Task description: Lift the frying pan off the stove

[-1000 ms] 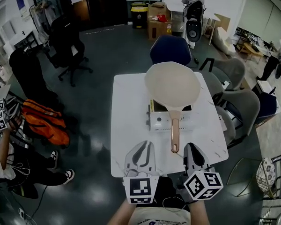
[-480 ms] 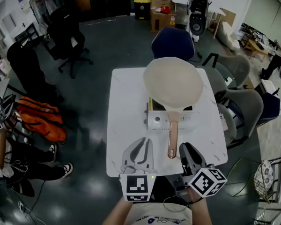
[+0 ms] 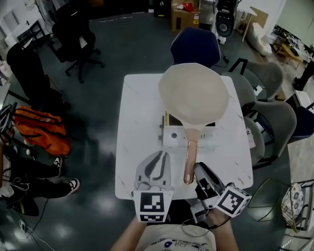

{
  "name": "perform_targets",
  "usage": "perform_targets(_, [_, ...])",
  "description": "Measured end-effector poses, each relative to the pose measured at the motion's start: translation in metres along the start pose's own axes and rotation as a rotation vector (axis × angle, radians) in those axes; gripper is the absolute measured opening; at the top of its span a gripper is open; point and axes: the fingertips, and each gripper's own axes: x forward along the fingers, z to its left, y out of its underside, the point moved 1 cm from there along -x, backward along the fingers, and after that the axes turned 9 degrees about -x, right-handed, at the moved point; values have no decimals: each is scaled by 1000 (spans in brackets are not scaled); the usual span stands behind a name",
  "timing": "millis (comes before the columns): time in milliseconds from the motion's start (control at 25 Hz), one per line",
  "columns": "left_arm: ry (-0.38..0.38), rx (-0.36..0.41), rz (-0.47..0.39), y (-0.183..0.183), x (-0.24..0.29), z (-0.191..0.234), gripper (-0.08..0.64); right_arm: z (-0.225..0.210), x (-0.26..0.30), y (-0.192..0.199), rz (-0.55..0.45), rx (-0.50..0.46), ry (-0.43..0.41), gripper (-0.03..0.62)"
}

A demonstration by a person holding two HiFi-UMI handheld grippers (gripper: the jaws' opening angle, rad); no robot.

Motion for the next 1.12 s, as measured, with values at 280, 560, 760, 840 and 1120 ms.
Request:
perform_targets(280, [-3, 4, 6, -3, 11, 3, 46, 2, 13, 14, 75, 102, -66, 173])
perform_targets(560, [-14, -7, 17, -4, 17, 7, 46, 3, 25, 21, 122, 195, -127, 173])
perform_targets(760, [-18, -14, 26, -1, 21, 11, 46, 0, 30, 23, 131, 225, -144, 172])
perform_targets(840, [-14, -19, 33, 1, 22, 12, 46, 1, 32, 23, 136, 230, -158, 170])
perform_targets(1120, [13, -40, 54, 4, 30, 7, 46, -1, 36, 23, 148, 272, -182, 169])
